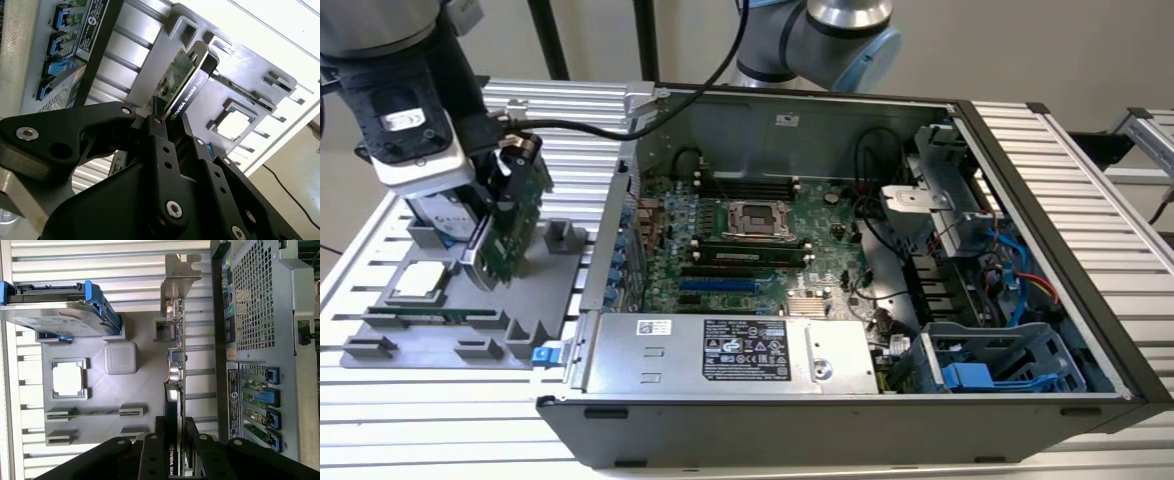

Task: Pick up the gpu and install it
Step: 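Pick up the gpu and move the gpu toward the slot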

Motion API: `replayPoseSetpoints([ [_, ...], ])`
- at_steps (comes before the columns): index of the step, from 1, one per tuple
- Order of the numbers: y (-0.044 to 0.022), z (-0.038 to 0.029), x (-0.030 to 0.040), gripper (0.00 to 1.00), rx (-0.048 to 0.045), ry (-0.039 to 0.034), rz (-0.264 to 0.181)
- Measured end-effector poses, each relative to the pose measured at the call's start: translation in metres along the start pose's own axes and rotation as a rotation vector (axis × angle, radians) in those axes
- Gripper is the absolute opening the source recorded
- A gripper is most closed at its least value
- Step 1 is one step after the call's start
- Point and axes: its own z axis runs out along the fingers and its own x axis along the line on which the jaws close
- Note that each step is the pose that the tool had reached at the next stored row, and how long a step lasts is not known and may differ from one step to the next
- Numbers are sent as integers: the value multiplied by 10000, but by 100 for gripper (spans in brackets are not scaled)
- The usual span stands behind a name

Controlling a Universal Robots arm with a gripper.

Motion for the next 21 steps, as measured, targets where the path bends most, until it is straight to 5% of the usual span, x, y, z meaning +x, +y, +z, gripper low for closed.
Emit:
replayPoseSetpoints([
  [21, 4, -74, -3, 0, 0, 0, -1],
])
